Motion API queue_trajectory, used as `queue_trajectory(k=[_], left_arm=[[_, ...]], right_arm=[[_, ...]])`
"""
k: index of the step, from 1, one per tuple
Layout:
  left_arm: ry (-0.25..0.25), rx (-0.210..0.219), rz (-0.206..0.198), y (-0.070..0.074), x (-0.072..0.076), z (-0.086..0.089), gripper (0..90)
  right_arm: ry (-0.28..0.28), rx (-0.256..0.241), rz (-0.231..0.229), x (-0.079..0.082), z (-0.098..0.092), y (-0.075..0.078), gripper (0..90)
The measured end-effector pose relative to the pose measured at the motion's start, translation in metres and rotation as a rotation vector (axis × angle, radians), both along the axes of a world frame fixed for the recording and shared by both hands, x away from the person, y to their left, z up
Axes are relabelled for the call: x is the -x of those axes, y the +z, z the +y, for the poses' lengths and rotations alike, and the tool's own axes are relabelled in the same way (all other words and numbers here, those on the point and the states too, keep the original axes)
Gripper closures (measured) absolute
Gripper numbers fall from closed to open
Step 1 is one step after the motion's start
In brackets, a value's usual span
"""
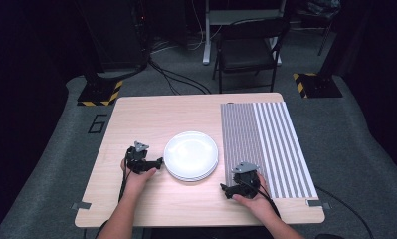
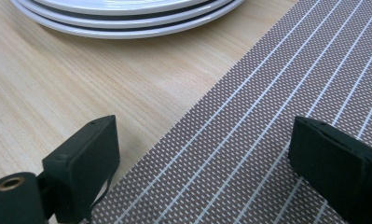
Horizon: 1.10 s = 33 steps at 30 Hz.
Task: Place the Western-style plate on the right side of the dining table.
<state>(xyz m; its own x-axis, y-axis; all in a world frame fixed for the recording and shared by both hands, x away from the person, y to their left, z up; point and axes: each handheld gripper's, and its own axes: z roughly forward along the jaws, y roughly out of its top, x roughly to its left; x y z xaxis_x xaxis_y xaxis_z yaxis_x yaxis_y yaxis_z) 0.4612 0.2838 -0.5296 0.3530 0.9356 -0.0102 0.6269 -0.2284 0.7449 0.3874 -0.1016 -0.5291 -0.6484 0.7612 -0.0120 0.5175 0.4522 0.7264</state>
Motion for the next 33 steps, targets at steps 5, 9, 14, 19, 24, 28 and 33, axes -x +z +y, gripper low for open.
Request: queue_trajectory(k=[5,9,14,19,24,28,33], left_arm=[[0.002,0.002,0.000,-0.0001,-0.0001,-0.0004,11.9],[0.006,-0.001,0.001,0.0001,-0.0006,-0.0003,12.1],[0.008,-0.001,0.002,0.0001,-0.0006,-0.0002,12.1],[0.014,0.004,0.000,0.0001,-0.0005,-0.0003,12.7],[0.009,0.002,-0.002,0.0003,0.0004,0.0000,14.1],[0.004,0.006,-0.011,0.0005,0.0017,0.0013,18.1],[0.022,0.009,-0.013,0.0032,0.0055,0.0065,33.0]], right_arm=[[0.000,0.000,0.000,0.0000,0.0000,0.0000,7.9],[0.008,0.002,0.006,-0.0002,0.0000,0.0002,7.0],[0.011,0.004,0.003,-0.0004,-0.0002,0.0000,6.9],[0.010,0.006,0.000,-0.0007,0.0001,0.0000,6.9],[-0.019,-0.013,0.007,-0.0002,0.0012,0.0003,9.2],[-0.039,-0.016,-0.007,-0.0005,-0.0005,0.0009,14.7],[-0.075,-0.048,0.015,-0.0019,-0.0044,0.0039,23.3]])
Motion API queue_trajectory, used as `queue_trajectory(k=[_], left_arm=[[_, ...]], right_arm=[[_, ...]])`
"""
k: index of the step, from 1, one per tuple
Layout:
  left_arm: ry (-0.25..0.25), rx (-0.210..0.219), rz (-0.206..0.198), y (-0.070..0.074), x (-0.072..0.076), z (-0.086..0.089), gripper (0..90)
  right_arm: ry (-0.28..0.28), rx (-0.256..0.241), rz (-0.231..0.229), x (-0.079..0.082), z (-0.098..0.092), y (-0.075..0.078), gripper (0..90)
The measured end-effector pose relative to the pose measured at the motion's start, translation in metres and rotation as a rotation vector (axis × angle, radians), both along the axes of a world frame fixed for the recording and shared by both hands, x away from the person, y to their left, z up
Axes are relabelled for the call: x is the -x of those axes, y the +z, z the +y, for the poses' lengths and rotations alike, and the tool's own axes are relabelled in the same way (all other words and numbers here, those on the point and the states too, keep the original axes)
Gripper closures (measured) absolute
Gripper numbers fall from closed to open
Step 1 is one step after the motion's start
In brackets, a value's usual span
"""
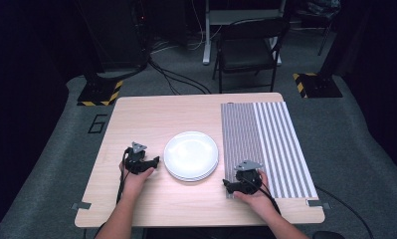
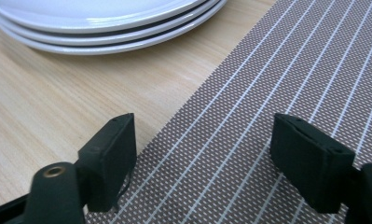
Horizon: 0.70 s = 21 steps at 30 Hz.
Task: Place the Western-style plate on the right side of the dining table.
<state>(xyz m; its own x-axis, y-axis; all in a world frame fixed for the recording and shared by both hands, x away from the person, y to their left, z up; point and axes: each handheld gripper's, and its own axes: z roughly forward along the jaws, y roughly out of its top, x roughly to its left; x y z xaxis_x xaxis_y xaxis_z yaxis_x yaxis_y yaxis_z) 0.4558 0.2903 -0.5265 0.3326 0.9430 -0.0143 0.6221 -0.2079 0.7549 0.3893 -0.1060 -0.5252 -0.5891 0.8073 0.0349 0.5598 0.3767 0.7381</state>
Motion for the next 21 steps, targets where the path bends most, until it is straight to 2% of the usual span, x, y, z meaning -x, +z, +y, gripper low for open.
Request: queue_trajectory(k=[1,5,6,8,12,16,19,21], left_arm=[[0.020,0.005,0.009,0.002,0.001,0.002,33.8],[0.052,0.010,-0.010,0.012,0.005,0.001,38.4],[0.057,0.022,-0.011,0.016,0.006,-0.001,40.1],[0.050,0.047,-0.029,0.022,0.007,-0.004,41.8],[0.011,0.098,0.005,0.037,0.003,-0.017,44.2],[-0.014,0.123,0.025,0.042,0.001,-0.026,45.6],[-0.026,0.138,0.047,0.043,-0.001,-0.031,46.5],[-0.029,0.161,0.046,0.043,-0.002,-0.033,47.5]], right_arm=[[-0.005,-0.001,0.000,0.000,-0.001,0.000,24.3],[-0.028,-0.024,-0.006,-0.001,-0.007,0.005,29.2],[-0.044,-0.043,0.004,-0.001,-0.008,0.007,31.1],[-0.042,-0.051,0.007,-0.002,-0.010,0.010,34.1],[-0.029,-0.033,0.006,-0.004,-0.012,0.017,38.6],[-0.018,-0.030,0.021,-0.005,-0.011,0.022,41.8],[-0.018,-0.030,0.017,-0.006,-0.010,0.026,43.6],[-0.024,-0.043,0.013,-0.006,-0.010,0.029,45.5]])
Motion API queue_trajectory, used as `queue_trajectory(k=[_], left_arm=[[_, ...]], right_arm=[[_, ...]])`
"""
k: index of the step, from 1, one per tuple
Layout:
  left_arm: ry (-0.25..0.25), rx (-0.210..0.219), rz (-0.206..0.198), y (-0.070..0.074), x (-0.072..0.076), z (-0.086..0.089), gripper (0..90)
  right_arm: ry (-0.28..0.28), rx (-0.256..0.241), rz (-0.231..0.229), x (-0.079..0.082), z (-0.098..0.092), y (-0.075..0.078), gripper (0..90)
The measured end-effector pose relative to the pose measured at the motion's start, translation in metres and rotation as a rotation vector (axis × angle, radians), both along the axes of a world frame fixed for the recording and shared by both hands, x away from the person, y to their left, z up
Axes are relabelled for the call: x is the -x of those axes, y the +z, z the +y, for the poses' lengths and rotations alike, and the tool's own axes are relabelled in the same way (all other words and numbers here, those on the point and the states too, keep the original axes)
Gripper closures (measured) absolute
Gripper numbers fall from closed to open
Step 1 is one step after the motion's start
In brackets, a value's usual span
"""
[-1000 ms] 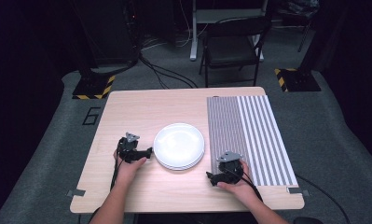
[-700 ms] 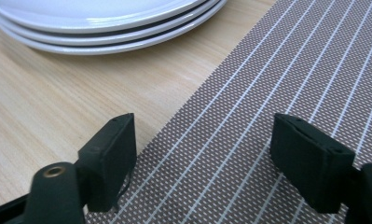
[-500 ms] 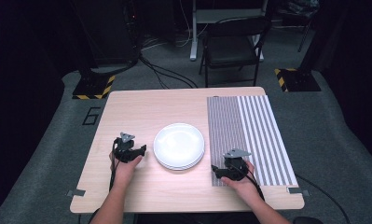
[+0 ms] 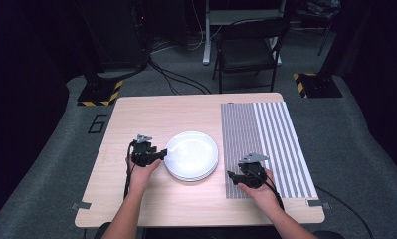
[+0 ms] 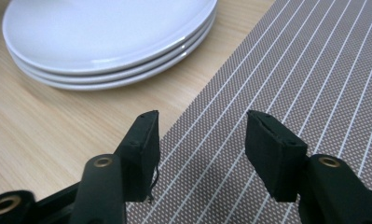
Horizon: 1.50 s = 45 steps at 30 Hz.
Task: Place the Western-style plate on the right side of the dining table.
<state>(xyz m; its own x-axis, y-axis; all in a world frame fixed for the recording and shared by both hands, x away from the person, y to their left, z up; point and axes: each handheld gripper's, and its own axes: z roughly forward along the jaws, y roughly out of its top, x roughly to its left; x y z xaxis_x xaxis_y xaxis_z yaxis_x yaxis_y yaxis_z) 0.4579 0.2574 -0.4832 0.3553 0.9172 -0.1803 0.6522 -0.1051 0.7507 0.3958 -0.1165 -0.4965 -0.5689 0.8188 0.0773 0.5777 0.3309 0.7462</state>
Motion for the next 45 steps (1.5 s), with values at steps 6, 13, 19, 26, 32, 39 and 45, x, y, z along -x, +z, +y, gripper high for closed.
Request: queue_trajectory(k=[6,13,19,26,32,39,45], left_arm=[[-0.057,0.024,-0.019,0.003,-0.002,0.000,47.8],[-0.065,0.025,-0.058,0.002,0.005,0.001,50.8],[-0.075,0.054,-0.059,0.004,0.009,0.002,51.0],[-0.071,0.099,-0.036,0.006,0.009,0.004,52.8],[-0.043,0.119,-0.051,0.008,0.009,0.006,50.2],[-0.034,0.126,-0.044,0.007,0.010,0.009,49.9],[-0.037,0.173,-0.054,0.005,0.010,0.012,53.1]], right_arm=[[-0.007,-0.015,0.014,-0.004,-0.001,0.003,48.3],[-0.031,-0.023,0.049,-0.011,0.001,0.002,48.0],[-0.066,-0.061,0.033,-0.019,0.003,0.005,49.5],[-0.060,-0.084,0.050,-0.026,0.009,0.004,49.0],[-0.071,-0.088,0.049,-0.030,0.013,0.007,49.3],[-0.057,-0.055,-0.002,-0.033,0.019,0.015,48.5],[-0.044,-0.063,0.005,-0.037,0.026,0.019,49.2]])
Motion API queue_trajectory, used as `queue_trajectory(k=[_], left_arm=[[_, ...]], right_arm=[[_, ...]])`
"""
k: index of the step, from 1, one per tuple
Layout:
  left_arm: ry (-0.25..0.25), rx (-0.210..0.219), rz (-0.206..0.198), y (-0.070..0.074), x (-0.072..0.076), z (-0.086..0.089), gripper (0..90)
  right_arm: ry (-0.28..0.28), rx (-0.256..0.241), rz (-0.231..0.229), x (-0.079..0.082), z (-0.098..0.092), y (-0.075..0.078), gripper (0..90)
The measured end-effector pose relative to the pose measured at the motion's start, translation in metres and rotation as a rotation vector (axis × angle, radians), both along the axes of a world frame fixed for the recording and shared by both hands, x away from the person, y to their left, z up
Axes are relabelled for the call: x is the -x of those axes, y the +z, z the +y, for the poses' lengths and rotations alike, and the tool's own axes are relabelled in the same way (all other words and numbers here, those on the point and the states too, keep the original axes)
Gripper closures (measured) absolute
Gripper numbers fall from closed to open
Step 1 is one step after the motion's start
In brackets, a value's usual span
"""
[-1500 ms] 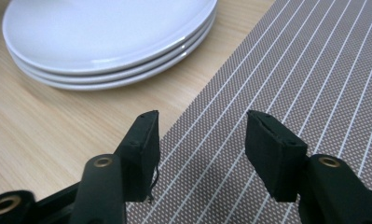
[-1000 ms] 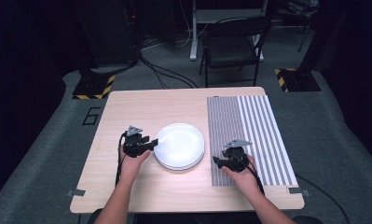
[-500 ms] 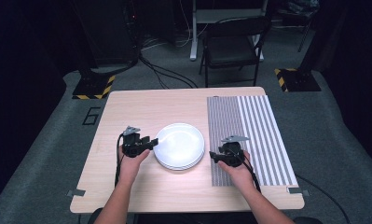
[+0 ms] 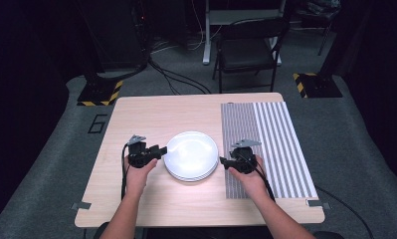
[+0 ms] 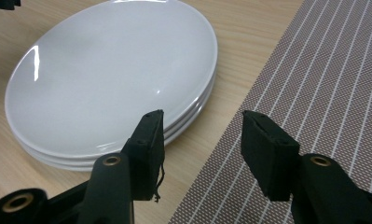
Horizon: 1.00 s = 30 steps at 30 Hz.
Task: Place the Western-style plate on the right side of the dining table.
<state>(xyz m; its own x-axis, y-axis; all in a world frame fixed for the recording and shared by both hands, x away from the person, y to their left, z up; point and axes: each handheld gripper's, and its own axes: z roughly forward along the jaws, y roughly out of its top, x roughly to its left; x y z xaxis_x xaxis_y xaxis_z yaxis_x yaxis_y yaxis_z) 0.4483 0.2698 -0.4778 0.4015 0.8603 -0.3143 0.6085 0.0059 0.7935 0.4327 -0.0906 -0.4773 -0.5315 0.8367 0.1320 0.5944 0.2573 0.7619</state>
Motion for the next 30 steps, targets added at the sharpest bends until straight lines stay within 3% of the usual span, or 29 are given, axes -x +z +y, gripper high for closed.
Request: queue_trajectory(k=[6,14,19,22,27,30], left_arm=[[0.003,0.003,0.008,-0.001,0.000,0.000,53.4],[0.016,0.018,0.016,0.000,0.001,-0.001,55.1],[0.012,0.058,0.020,0.001,0.001,-0.001,54.3],[0.014,0.047,0.031,0.000,0.000,-0.001,54.0],[0.031,0.059,0.030,-0.002,0.001,0.002,55.4],[0.037,0.090,0.036,-0.003,0.000,0.004,56.9]], right_arm=[[-0.021,-0.028,0.047,-0.004,0.003,-0.001,53.3],[-0.021,-0.041,0.041,-0.008,0.008,-0.002,51.7],[-0.033,-0.050,0.028,-0.010,0.009,-0.001,52.2],[-0.061,-0.063,0.059,-0.012,0.007,-0.002,53.6],[-0.053,-0.080,0.057,-0.015,0.007,-0.002,57.1],[-0.061,-0.089,0.049,-0.016,0.008,-0.001,56.0]])
